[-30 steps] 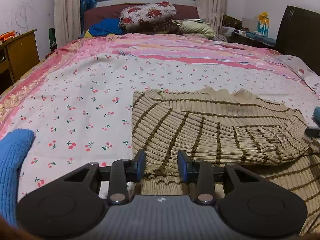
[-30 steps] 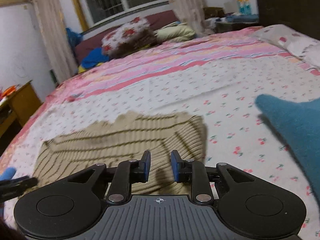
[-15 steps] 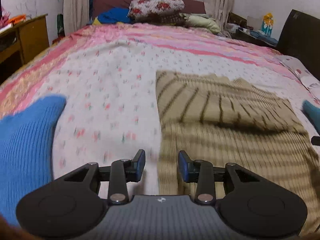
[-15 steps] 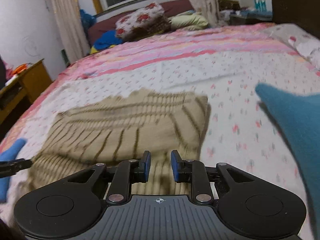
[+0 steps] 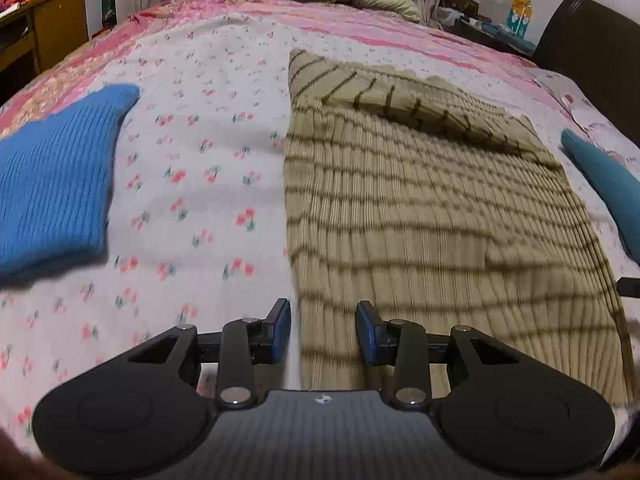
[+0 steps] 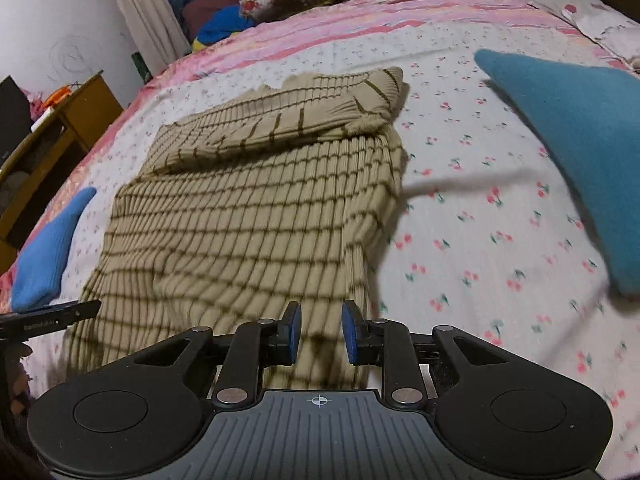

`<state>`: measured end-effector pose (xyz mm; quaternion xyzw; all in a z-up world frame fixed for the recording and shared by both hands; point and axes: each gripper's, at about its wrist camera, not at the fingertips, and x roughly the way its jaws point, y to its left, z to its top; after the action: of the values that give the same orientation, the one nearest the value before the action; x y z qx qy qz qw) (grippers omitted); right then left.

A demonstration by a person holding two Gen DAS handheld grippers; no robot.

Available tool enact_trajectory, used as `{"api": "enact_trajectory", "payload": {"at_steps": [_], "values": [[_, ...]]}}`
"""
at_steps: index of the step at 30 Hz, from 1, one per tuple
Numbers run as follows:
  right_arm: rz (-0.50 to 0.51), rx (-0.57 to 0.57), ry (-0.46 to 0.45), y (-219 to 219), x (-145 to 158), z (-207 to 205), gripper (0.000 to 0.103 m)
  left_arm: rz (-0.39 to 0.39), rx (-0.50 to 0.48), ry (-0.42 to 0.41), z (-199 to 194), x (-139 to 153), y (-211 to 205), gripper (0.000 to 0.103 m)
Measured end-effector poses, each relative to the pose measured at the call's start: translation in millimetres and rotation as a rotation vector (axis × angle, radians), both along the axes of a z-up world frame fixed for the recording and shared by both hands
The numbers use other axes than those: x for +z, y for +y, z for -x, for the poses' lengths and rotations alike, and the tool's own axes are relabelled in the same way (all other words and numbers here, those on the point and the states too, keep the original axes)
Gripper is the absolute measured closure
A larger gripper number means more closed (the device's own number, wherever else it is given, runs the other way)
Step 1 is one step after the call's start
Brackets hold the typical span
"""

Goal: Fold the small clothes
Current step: 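Lower both grippers onto the sweater hem and close on it, then lift the hem with both grippers and fold it over toward the collar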

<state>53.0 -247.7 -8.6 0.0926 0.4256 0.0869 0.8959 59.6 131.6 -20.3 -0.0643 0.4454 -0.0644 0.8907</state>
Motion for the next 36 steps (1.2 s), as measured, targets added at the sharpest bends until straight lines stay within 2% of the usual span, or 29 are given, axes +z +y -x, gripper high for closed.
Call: {"api": "enact_trajectory", "payload": {"at_steps": [5,10,14,17,21,23,25,27,28,31,33,36], "values": [[0.013,-0.015,0.041,-6.3,0.3,31.6,0.074,0.015,-0.009,0.022,24.8,-1.8,4.1,0.061],[-0.047,-0.022,0.137,-7.1,-19.4,52.5,0.072,0.032,-0.011,0.033,35.6,-3.1,6.5,0.061],[-0.048,-0.018,0.138,-0.8,-25.6,55.8,0.072,0.068,0.001,0.037,35.8,-2.4,10.4,0.060],[-0.088,-0.017,0.145,-1.9,-28.1,52.7,0.072,0.095,0.013,0.037,35.6,-4.6,13.1,0.060],[-0.117,-0.028,0.157,-3.8,-32.9,48.4,0.074,0.093,0.007,0.025,36.0,-3.8,7.4,0.061],[-0.124,-0.030,0.157,-5.1,-33.2,47.5,0.078,0.106,0.006,0.027,35.3,-3.7,6.1,0.066],[-0.139,-0.028,0.164,-6.7,-34.2,46.3,0.084,0.109,0.006,0.036,32.5,-3.8,6.7,0.081],[-0.177,-0.040,0.182,-11.1,-36.2,44.3,0.091,0.143,-0.001,0.060,29.6,-3.1,9.2,0.089],[-0.203,-0.045,0.190,-14.1,-36.8,43.9,0.094,0.165,-0.003,0.068,29.5,-1.7,10.7,0.089],[-0.324,-0.073,0.186,-28.7,-31.7,49.0,0.096,0.256,-0.007,0.067,33.7,6.5,19.1,0.090],[-0.402,-0.084,0.150,-40.7,-21.3,57.3,0.096,0.332,0.011,0.062,36.9,13.8,28.8,0.090],[-0.465,-0.101,0.096,-56.1,-3.0,71.8,0.096,0.421,0.037,0.041,44.0,26.2,41.8,0.091]]}}
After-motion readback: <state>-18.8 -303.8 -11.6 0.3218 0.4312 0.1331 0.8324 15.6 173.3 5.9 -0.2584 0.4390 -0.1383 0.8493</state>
